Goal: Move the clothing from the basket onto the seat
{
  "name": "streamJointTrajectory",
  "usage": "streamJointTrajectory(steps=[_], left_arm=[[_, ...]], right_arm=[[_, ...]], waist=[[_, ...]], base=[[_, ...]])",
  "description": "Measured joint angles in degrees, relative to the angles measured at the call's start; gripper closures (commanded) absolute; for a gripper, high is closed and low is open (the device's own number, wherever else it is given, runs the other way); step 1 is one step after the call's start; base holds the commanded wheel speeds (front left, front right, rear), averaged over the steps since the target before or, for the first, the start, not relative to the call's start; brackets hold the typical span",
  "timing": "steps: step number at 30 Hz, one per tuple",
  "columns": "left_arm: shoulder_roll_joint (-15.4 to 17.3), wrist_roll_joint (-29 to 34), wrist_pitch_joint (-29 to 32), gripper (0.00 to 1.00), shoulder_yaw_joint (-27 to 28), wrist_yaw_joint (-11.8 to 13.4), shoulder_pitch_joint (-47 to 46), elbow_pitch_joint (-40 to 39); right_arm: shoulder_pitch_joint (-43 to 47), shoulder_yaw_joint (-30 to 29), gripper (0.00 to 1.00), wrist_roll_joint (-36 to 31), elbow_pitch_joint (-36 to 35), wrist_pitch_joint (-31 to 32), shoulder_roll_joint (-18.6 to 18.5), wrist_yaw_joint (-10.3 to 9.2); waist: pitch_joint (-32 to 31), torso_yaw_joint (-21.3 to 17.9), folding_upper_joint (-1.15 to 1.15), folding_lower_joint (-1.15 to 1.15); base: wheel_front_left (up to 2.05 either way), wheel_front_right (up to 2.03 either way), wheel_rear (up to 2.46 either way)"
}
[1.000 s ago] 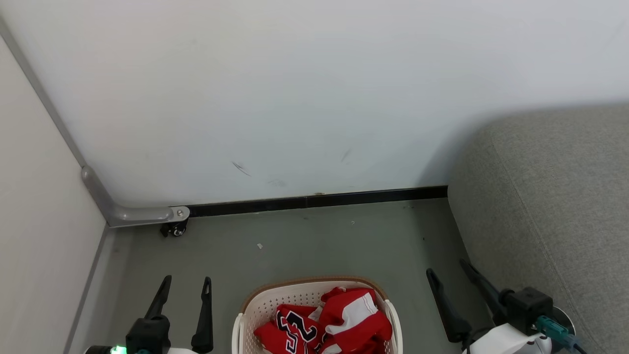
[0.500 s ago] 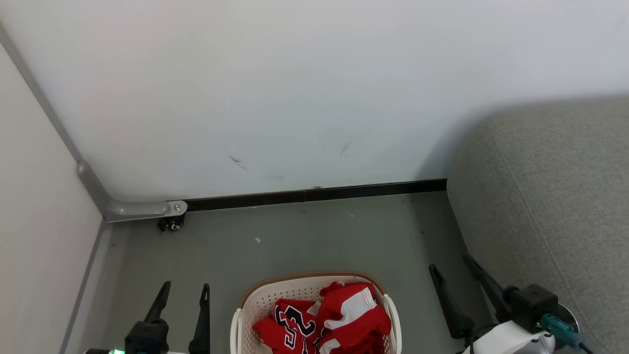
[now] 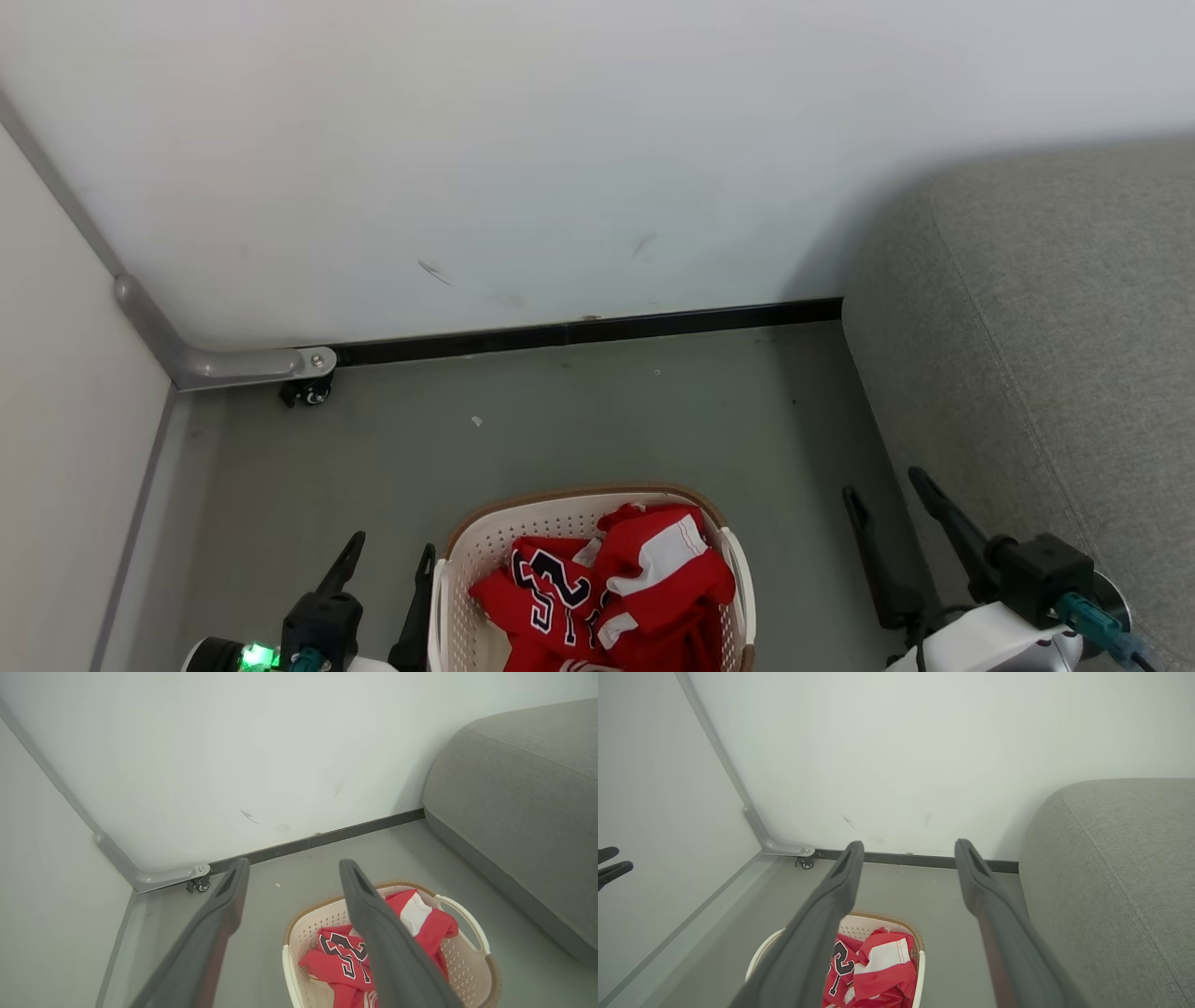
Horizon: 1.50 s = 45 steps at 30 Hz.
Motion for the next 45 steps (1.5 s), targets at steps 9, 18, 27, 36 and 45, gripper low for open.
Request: streamJointTrajectory(steps=[9, 18, 27, 36, 45], left_arm=[[-0.99, 1.44, 1.49, 0.00, -2.92, -1.37, -3.91, 3.70], [-1.72, 3.12, 2.27, 0.00, -5.43, -2.74, -8.59, 7.42], [-2.27, 4.87, 2.93, 0.00, -7.05, -3.75, -13.94, 11.78], [-2.40, 6.47, 3.00, 0.00, -7.90, -3.91, -19.12, 15.25], [-2.00, 7.66, 2.99, 0.00, -8.03, -3.91, -23.03, 18.96]], right_arm=[[-0.44, -1.45, 0.00, -0.30, -2.54, -0.01, 0.01, 0.00], [-4.27, -3.05, 0.00, -0.69, -5.65, -0.07, 0.00, 0.00], [-8.43, -3.53, 0.00, -0.62, -8.35, -0.07, 0.00, 0.00], [-13.44, -4.66, 0.00, 0.00, -10.38, -0.08, -0.04, 0.00], [-18.26, -5.87, 0.00, 1.20, -12.06, -0.10, -0.10, 0.00]], waist=[[3.56, -0.89, 0.00, 0.00], [8.18, -2.01, 0.00, 0.00], [14.54, -3.49, 0.00, -0.01], [20.99, -5.04, 0.00, -0.01], [27.13, -6.62, 0.00, 0.00]], base=[[0.00, 0.00, 0.00], [0.00, 0.00, 0.00], [0.00, 0.00, 0.00], [0.00, 0.00, 0.00], [0.00, 0.00, 0.00]])
